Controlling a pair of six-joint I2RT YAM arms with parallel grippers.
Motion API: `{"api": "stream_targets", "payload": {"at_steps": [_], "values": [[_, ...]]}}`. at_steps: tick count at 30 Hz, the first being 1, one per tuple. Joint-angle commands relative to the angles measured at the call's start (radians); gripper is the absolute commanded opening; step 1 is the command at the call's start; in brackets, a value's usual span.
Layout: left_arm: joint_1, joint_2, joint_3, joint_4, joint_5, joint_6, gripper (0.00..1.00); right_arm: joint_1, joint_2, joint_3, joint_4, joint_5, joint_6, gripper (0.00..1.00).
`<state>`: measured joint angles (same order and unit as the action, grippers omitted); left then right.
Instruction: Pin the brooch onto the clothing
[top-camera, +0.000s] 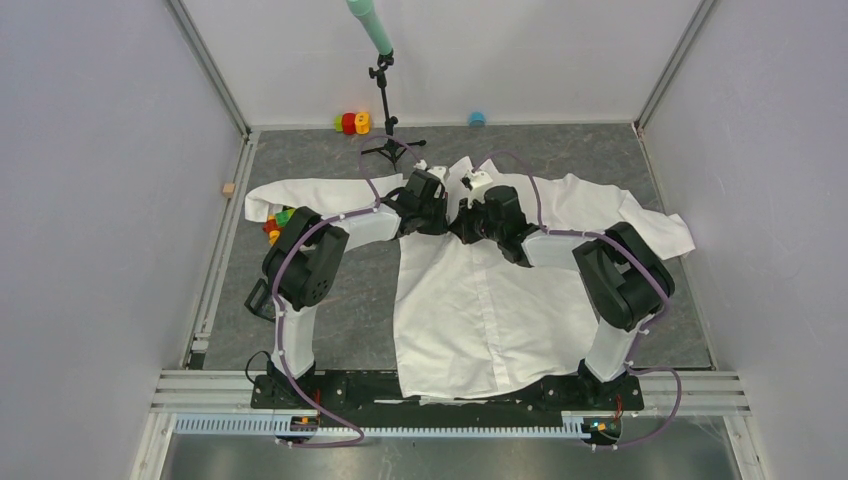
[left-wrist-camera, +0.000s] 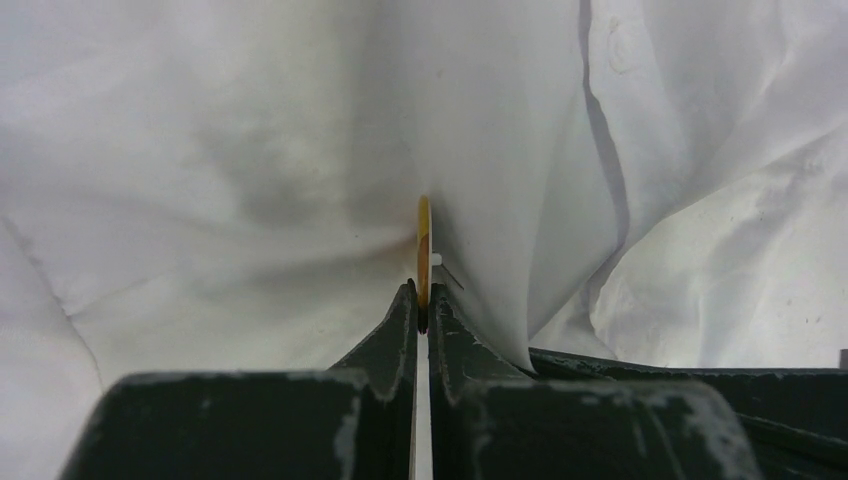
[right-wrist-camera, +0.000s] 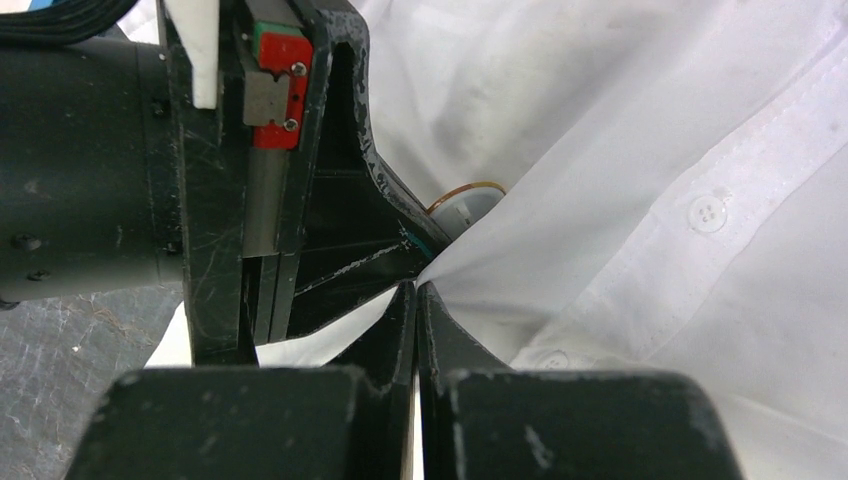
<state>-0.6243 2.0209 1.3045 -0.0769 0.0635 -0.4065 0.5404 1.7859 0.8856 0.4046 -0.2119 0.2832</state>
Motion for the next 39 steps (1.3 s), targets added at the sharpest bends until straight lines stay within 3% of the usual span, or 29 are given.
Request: {"api": "stream_targets", "payload": {"at_steps": [1,11,24,36,39], "values": [[-0.008,0.007,0.024,0.008,0.029,0.04,0.02,0.0,0.041,0.015,0.05,-0.048,-0.012,0.0],[-0.003,-0.034,-0.051,0.14,0.09,-0.054,0.02,-0.001,0.107,0.007,0.051,-0.05,-0.021,0.0],[0.048,-0.127,-0.197,0.348,0.169,-0.211,0.02,-0.008,0.066,-0.028,0.053,-0.054,-0.026,0.0],[0.061,-0.136,-0.225,0.445,0.277,-0.264,0.02,-0.008,0.019,-0.033,0.026,-0.09,-0.042,0.0],[0.067,-0.162,-0.233,0.437,0.29,-0.268,0.02,-0.008,-0.041,-0.045,-0.006,-0.092,-0.057,0.13]]}}
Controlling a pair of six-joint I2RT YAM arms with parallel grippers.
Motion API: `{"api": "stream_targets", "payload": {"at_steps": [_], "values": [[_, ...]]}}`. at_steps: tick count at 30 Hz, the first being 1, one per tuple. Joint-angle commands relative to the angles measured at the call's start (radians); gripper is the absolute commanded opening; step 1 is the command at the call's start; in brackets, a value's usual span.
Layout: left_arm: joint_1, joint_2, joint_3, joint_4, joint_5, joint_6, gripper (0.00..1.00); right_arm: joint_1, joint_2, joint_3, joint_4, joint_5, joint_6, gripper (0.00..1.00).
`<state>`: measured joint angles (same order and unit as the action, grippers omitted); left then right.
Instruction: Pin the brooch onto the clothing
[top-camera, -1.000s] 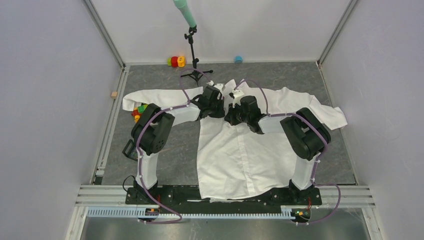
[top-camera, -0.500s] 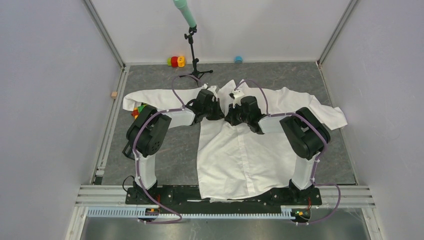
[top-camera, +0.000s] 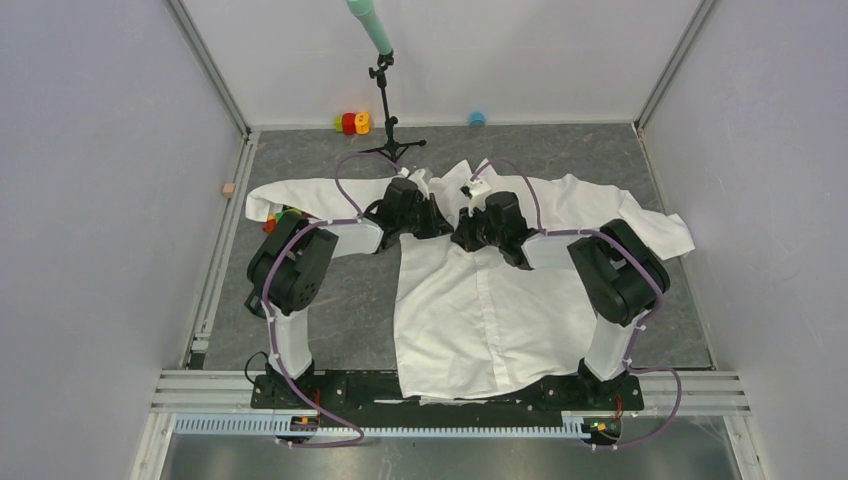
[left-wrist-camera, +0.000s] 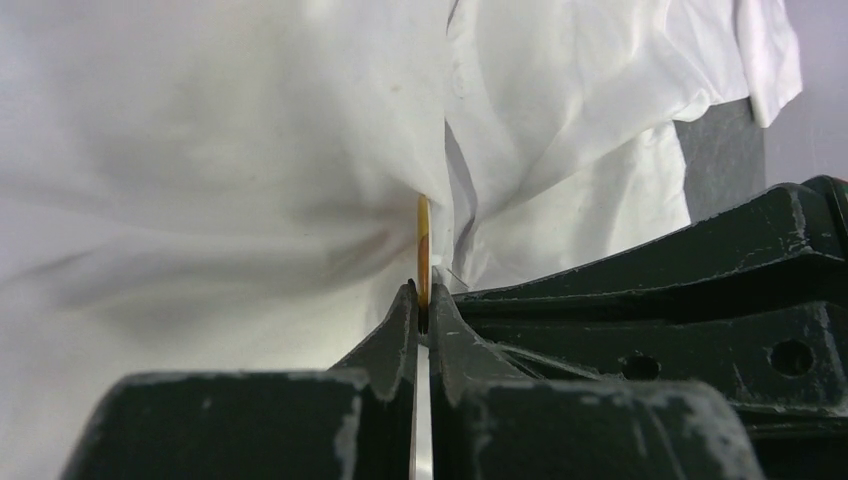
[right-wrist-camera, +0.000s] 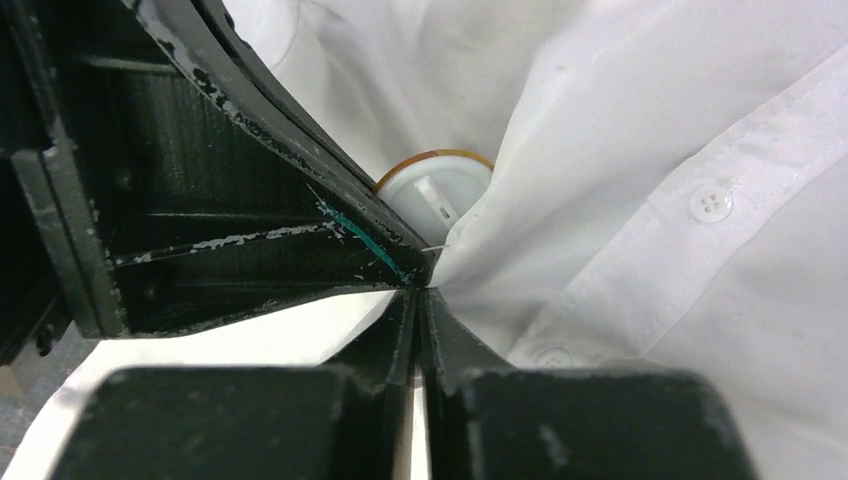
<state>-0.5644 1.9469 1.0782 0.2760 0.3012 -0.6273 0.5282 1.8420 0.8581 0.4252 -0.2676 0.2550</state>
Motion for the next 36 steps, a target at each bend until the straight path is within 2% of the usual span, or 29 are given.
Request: {"api": "stream_targets", "payload": {"at_steps": [1,6,10,12,14,20,25,33,36], "values": [[0.012,-0.101,-0.011,0.083,0.06,-0.053,0.02,0.004,-0.124,-0.028,-0.039,-0.035,-0.036,0.18],[0.042,-0.176,-0.034,0.053,0.11,-0.071,0.02,0.003,-0.319,-0.097,-0.128,-0.037,-0.092,0.52],[0.056,-0.228,-0.022,-0.038,0.218,-0.071,0.02,-0.01,-0.511,-0.16,-0.189,-0.064,-0.143,0.78],[0.056,-0.263,-0.03,-0.081,0.275,-0.061,0.02,-0.031,-0.591,-0.19,-0.202,-0.11,-0.165,0.87],[0.057,-0.312,-0.046,-0.131,0.321,-0.036,0.02,-0.057,-0.653,-0.21,-0.203,-0.205,-0.184,0.91],[0.058,-0.432,-0.057,-0.298,0.51,0.1,0.02,-0.105,-0.724,-0.223,-0.188,-0.468,-0.206,0.93],[0.057,-0.495,-0.075,-0.353,0.72,0.207,0.02,-0.106,-0.734,-0.213,-0.146,-0.627,-0.165,0.93],[0.054,-0.541,-0.112,-0.305,0.889,0.244,0.02,-0.105,-0.743,-0.202,-0.136,-0.709,-0.145,0.92],[0.049,-0.546,-0.113,-0.304,0.898,0.248,0.02,-0.106,-0.715,-0.185,-0.125,-0.751,-0.12,0.87]]}}
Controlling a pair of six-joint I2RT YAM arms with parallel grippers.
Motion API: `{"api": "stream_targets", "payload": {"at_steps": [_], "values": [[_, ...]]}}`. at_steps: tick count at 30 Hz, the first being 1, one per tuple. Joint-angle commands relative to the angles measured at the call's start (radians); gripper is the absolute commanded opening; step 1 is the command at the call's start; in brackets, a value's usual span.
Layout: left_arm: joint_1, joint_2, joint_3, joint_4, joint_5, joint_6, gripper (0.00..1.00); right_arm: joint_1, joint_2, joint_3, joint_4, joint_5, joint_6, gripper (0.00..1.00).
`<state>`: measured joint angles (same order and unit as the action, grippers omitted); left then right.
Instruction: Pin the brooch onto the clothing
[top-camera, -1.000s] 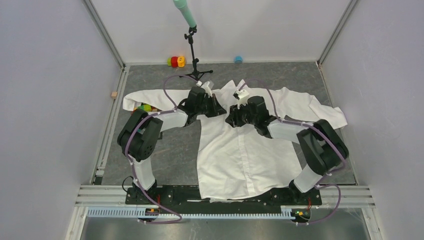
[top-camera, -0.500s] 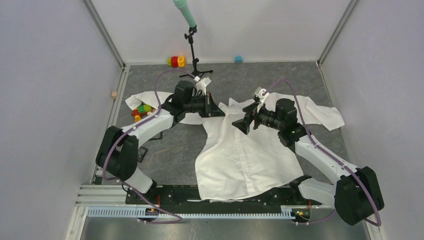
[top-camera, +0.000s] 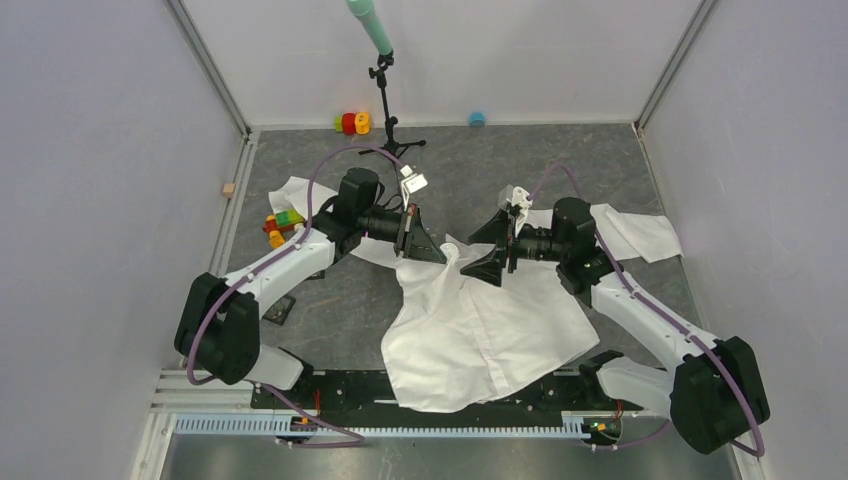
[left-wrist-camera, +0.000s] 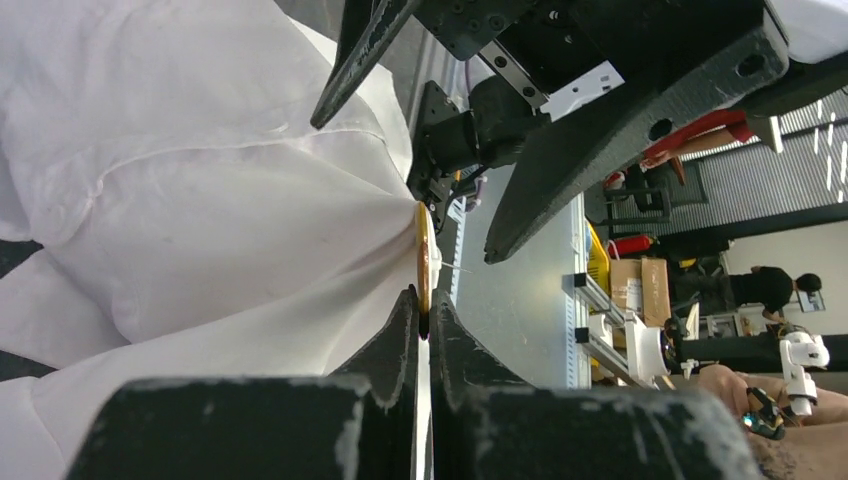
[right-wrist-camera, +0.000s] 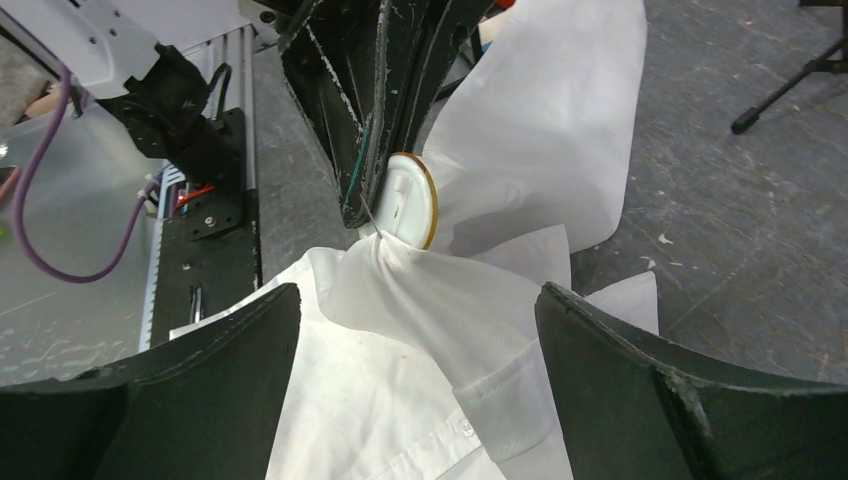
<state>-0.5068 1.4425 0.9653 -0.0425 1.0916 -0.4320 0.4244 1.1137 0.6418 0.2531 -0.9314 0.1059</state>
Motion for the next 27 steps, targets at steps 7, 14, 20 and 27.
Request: {"api": "stream_targets", "payload": {"at_steps": [7,14,20,27], "values": [[-0.028,-0.03,-0.001,0.013,0.118,0.053,0.02,0.045,0.074,0.068,0.113,-0.092,0.108,0.77],[-0.036,-0.041,0.0,-0.01,0.12,0.076,0.02,0.061,0.117,0.073,0.205,-0.098,0.183,0.66],[-0.039,-0.045,0.004,-0.022,0.123,0.087,0.02,0.062,0.11,0.064,0.195,-0.097,0.183,0.54],[-0.059,-0.054,0.016,-0.08,0.119,0.141,0.02,0.062,0.111,0.059,0.167,-0.102,0.175,0.4]]}}
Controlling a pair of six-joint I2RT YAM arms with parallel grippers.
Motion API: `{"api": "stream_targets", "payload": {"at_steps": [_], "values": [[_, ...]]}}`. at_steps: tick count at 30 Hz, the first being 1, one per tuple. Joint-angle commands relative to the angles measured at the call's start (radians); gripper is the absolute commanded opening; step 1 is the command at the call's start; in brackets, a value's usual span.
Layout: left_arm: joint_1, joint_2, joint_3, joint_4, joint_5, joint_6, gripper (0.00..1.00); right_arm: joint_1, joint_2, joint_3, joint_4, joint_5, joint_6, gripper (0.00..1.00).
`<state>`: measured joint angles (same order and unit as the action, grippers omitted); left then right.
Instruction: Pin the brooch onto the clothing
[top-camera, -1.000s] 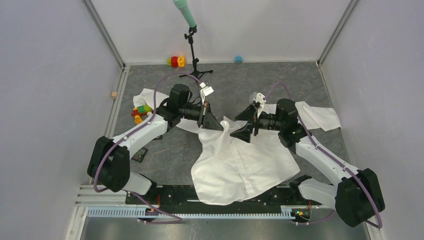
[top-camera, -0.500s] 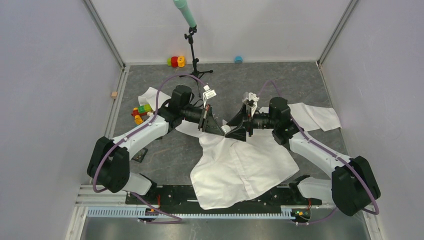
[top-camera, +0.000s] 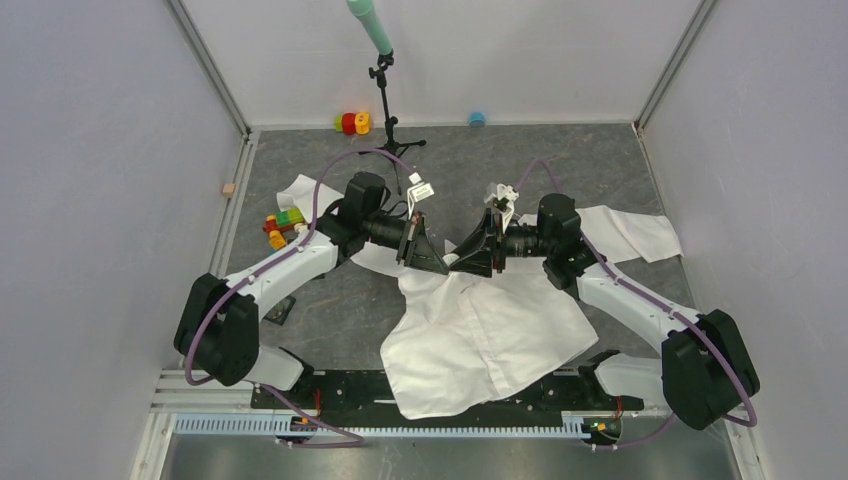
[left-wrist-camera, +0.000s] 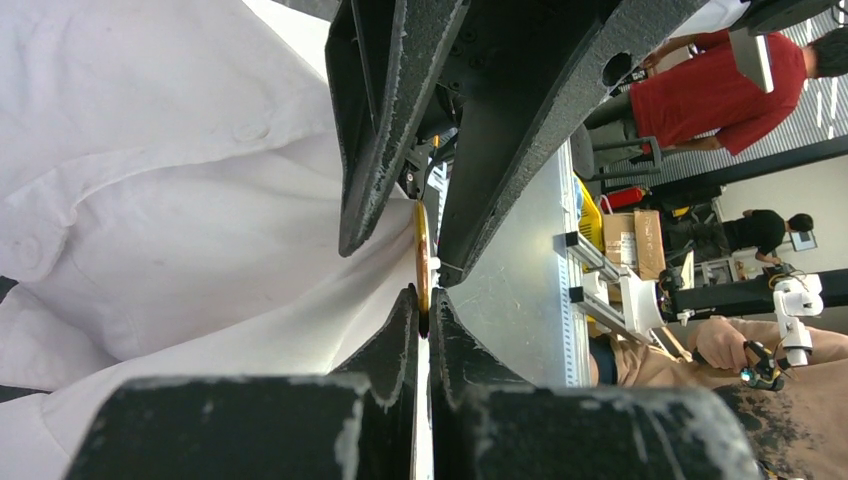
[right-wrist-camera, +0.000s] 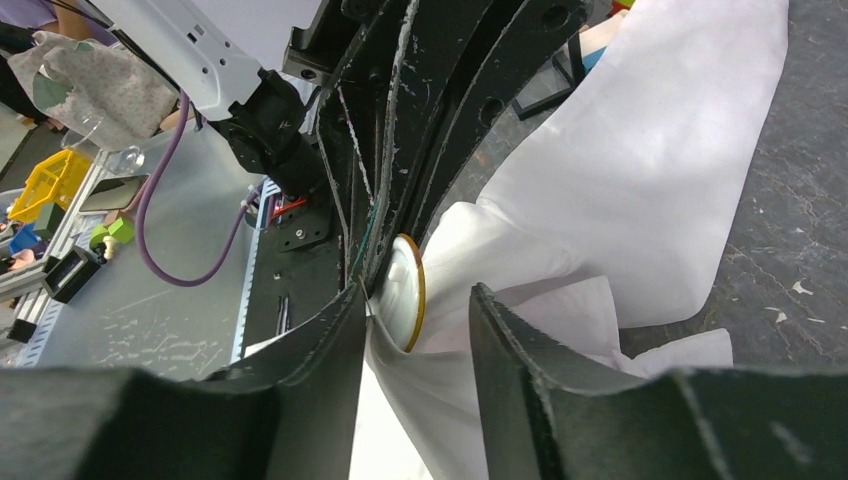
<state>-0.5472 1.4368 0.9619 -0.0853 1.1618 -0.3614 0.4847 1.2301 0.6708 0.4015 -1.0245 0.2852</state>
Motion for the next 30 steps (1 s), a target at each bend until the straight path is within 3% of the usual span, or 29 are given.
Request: {"api": "stream_targets", "payload": {"at_steps": [1,13,30], "values": [[-0.02,-0.049,0.021,-0.037,0.049,0.07,0.02,0.002,-0.004,0.03,0.013,-0.011,-0.009,0.38],[-0.033,-0.063,0.023,-0.037,0.055,0.076,0.02,0.005,0.004,0.031,-0.069,0.018,-0.06,0.17],[-0.034,-0.081,0.02,-0.034,0.036,0.079,0.02,0.009,-0.002,0.018,-0.175,0.148,-0.162,0.06]]}}
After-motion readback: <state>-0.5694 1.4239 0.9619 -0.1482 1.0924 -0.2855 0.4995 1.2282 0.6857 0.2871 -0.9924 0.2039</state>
